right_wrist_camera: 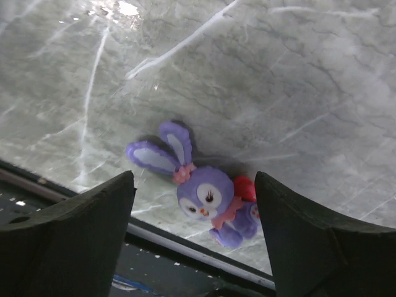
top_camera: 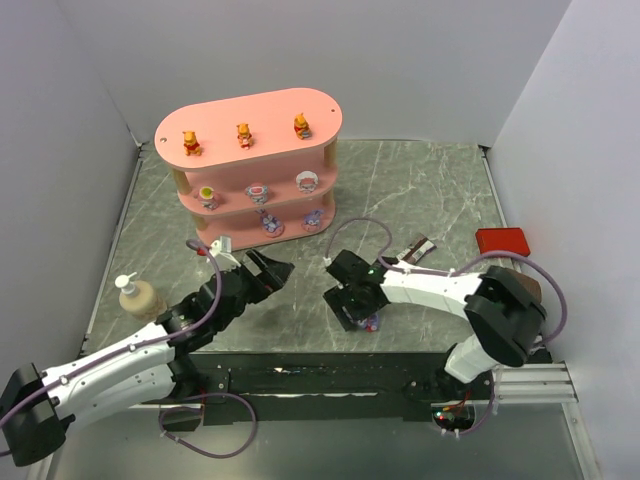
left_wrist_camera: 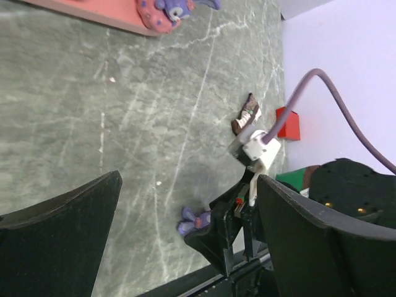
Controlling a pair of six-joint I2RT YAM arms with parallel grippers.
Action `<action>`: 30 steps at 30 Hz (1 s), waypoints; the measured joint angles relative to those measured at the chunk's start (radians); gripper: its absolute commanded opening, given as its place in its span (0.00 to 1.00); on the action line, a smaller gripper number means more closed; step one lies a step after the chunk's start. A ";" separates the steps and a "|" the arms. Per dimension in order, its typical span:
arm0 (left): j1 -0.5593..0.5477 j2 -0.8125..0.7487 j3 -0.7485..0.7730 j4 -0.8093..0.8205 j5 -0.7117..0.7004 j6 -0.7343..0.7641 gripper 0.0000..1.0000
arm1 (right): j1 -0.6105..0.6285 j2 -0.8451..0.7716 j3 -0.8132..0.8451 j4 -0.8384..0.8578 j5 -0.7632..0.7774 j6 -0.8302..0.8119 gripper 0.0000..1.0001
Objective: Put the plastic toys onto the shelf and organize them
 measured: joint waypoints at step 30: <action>0.147 -0.275 -0.048 -0.259 0.002 0.033 0.96 | 0.146 0.187 -0.111 1.133 0.270 0.051 0.00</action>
